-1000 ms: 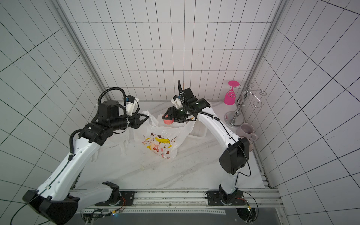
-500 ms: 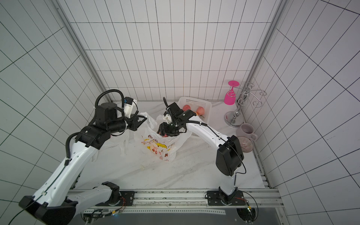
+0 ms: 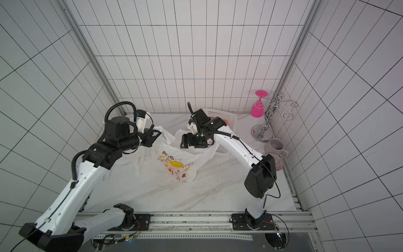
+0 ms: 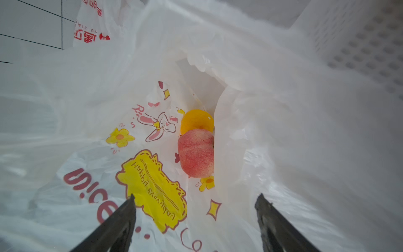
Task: Place the peach into a plastic bag & tie a knot
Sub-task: Place the peach in the plastic bag, then pick up the peach from the basket.
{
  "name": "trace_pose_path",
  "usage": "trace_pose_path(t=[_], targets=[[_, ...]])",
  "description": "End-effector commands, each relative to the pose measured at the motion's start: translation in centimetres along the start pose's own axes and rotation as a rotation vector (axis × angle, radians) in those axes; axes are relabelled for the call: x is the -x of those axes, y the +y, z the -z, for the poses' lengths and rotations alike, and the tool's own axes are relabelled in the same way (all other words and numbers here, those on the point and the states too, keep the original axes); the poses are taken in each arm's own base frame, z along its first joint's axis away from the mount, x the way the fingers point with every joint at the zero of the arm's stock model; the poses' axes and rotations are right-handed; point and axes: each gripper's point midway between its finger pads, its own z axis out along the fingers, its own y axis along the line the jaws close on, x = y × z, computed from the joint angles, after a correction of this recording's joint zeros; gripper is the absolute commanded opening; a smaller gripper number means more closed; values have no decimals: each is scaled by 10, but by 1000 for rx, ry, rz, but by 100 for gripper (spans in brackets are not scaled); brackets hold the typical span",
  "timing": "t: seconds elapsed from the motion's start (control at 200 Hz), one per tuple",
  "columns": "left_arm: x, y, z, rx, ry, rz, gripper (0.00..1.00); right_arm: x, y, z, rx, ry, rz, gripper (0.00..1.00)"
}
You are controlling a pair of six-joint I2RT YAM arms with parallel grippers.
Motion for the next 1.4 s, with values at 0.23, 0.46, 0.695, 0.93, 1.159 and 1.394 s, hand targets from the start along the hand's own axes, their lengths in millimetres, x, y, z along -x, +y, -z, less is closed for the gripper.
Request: trace_pose_path(t=[0.23, 0.46, 0.695, 0.93, 1.159, 1.394], targets=[[-3, 47, 5, 167, -9, 89, 0, 100, -97, 131, -425, -485, -95, 82], [3, 104, 33, 504, -53, 109, 0, 120, -188, 125, -804, -515, -141, 82], [15, 87, 28, 410, -69, 96, 0, 124, -232, 31, -650, -339, -243, 84], [15, 69, 14, 296, -55, 97, 0, 126, -261, -28, -584, -269, -327, 87], [13, 63, 11, 267, -51, 91, 0, 133, -283, -65, -573, -255, -389, 86], [14, 57, 12, 245, -50, 82, 0, 149, -297, -75, -585, -274, -392, 85]])
